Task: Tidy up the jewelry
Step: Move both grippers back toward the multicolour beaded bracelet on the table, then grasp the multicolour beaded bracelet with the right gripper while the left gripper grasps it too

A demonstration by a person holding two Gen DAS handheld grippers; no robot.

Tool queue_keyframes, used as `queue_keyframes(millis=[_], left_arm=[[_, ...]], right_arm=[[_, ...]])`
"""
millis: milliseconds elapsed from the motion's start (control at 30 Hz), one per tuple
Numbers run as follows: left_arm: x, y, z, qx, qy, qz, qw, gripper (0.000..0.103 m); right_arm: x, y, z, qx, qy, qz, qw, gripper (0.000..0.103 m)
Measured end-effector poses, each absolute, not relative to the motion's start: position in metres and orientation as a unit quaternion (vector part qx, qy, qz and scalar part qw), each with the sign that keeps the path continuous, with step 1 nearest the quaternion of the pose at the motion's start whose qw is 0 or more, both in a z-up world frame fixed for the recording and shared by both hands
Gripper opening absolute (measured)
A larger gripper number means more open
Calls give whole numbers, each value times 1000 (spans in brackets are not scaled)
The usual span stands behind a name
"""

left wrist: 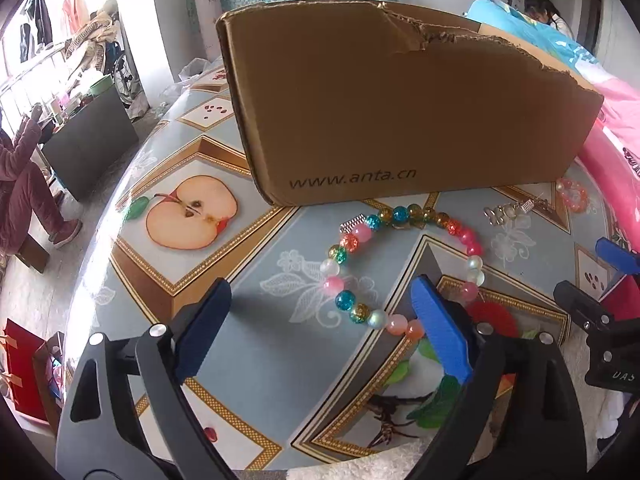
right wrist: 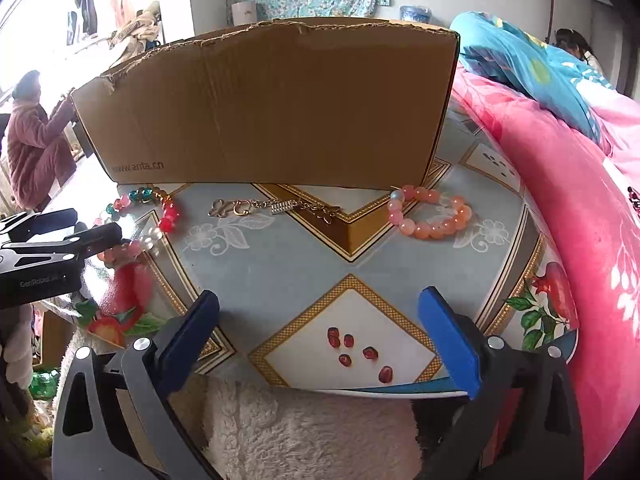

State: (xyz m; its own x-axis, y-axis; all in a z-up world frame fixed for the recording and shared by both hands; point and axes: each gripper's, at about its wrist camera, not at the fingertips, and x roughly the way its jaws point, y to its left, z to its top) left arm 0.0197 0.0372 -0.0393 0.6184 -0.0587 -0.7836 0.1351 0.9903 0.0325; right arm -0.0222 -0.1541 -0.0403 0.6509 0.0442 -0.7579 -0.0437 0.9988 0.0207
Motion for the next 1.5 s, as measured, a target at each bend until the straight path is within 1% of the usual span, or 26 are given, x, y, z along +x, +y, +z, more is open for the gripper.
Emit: queue_keyframes(millis=[133,400,567,767,833,867,900,1033,1133,1167,1200,1233,1267,1300,1333,1367,1433,1500], left_arm=[[12,43,-42,40,435,-56,898,94],[6,48,-43,35,432,-58,899,95],[4,50,-43,35,427,-58,902,95],[-3,53,-44,34,415,-63,907,95],[-5,55,-45,36,412,-66,908,95],[-6,55,-44,36,410,-69,909,95],[-6,56,-44,37,408,-72,909,95],[-10,64,-39,23,396,-85,914,94],[-14,72,-32,4,375,-95,922,94],[-15,74,-29,2,369,-98,924,93],[-16,75,-27,0,363,-102,926,85],[-15,75,-25,0,361,-105,927,76],[-13,76,-24,-1,360,-108,927,74],[-12,76,-23,-2,361,-113,926,70],[-10,76,-23,-3,362,-118,925,63],[-9,75,-23,-1,363,-121,924,61],[-6,73,-24,6,365,-128,922,52],[-3,70,-27,10,370,-135,919,47]], right_arm=[[-31,-152,-43,6,397,17,918,97],[-53,-143,-47,13,371,1,928,97],[-48,-147,-43,13,380,10,925,97],[-34,-150,-36,11,416,17,909,97],[-32,-150,-31,18,418,30,908,93],[-32,-149,-26,19,413,35,910,89],[-31,-147,-21,18,408,41,912,87],[-23,-134,2,26,389,97,916,82],[-12,-121,13,33,387,141,910,74],[-7,-117,13,42,392,158,905,71],[-2,-114,13,50,398,170,900,65],[2,-110,12,55,406,179,895,63],[7,-106,9,60,416,189,888,58],[9,-101,7,64,424,197,882,52],[13,-98,4,69,433,204,875,50],[17,-96,1,73,442,209,869,47],[20,-90,-3,72,455,214,861,44],[24,-86,-6,69,466,220,854,40]])
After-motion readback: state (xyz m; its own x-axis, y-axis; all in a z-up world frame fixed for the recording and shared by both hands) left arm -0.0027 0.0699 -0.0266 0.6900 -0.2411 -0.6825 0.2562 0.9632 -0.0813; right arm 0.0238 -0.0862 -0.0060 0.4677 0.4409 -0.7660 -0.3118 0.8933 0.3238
